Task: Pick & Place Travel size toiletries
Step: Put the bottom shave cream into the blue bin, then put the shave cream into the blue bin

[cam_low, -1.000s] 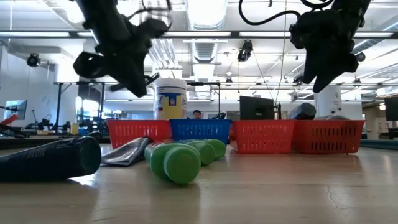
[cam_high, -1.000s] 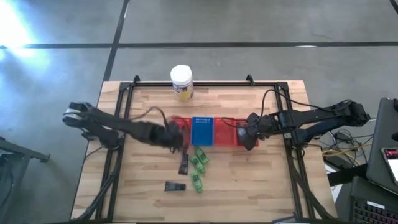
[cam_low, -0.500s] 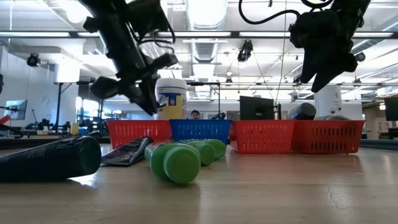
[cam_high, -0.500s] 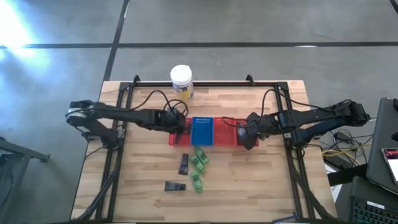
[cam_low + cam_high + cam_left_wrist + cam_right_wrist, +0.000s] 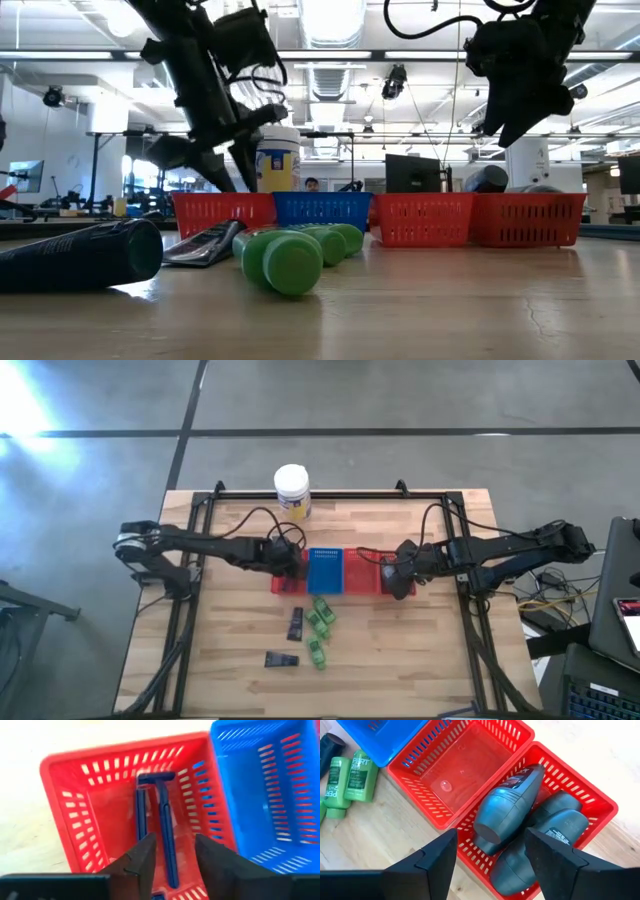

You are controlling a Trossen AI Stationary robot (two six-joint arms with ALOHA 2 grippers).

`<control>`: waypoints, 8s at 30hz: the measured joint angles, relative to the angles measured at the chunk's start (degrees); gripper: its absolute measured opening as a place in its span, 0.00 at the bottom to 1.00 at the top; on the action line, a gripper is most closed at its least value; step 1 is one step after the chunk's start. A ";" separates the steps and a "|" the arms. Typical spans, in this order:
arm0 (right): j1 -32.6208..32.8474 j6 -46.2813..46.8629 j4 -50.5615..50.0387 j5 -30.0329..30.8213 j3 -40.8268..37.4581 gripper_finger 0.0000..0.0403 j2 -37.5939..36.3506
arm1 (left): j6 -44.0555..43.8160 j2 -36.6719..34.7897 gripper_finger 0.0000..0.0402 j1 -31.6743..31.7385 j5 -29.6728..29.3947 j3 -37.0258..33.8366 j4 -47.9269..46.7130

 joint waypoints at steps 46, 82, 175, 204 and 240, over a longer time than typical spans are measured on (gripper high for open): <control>0.03 -1.71 -0.86 -4.73 0.00 0.62 0.01 | 33.05 17.02 0.74 -40.97 0.65 8.21 8.43; -0.41 -0.31 1.15 -4.31 0.00 0.68 0.00 | 5.65 0.02 0.32 -6.80 -1.96 7.99 18.16; 7.23 12.26 -12.59 -6.78 24.89 0.89 26.94 | -6.43 -0.78 0.59 -21.29 -1.46 -3.41 4.10; 10.03 12.30 -13.67 1.71 6.50 0.75 4.50 | -16.74 18.72 0.56 -21.30 -2.94 12.22 -8.56; 10.02 15.67 -9.76 4.31 4.96 0.87 1.40 | 6.94 14.44 0.40 -0.38 -12.28 21.96 -4.36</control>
